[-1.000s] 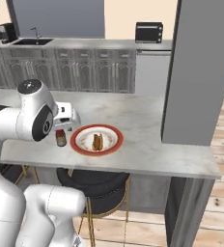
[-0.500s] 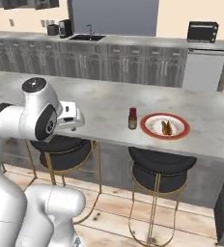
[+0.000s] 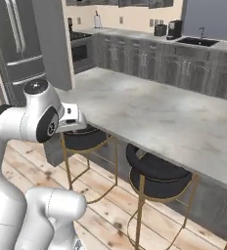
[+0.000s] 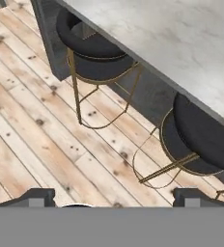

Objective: Move the hot dog bun to the plate on the dining table and place the condiment next to that plate. Then navigate to the fridge and take the sausage and place it on the plate as well.

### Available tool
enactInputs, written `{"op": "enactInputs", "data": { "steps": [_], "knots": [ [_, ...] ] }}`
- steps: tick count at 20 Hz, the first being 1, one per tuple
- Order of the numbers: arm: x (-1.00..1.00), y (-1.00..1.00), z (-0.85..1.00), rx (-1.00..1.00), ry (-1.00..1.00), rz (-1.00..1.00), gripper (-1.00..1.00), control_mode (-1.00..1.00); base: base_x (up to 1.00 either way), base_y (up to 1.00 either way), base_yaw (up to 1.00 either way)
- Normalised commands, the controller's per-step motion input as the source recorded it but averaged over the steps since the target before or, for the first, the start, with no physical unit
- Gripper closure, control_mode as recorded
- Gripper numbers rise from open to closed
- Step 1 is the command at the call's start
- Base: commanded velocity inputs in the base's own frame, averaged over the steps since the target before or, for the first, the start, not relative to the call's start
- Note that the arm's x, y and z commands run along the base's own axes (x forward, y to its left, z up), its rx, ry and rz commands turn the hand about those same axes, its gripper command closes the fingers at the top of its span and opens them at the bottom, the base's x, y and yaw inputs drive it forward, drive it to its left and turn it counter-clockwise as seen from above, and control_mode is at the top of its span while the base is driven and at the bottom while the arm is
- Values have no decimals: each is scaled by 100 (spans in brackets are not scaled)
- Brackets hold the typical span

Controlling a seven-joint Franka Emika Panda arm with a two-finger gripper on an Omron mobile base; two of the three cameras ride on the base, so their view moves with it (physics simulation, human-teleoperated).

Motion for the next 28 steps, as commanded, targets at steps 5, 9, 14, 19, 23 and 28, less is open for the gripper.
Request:
{"op": "enactInputs", "data": {
  "steps": [5,9,14,19,23,28],
  "knots": [
    [0,0,0,0,0,0,-100,100,45,100,39],
    [0,0,0,0,0,0,-100,100,97,100,23],
    [0,0,0,0,0,0,-100,100,100,100,15],
    [0,0,0,0,0,0,-100,100,100,100,11],
    [0,0,0,0,0,0,-100,100,100,100,9],
    [0,0,0,0,0,0,-100,100,100,82,5]
  ]
}}
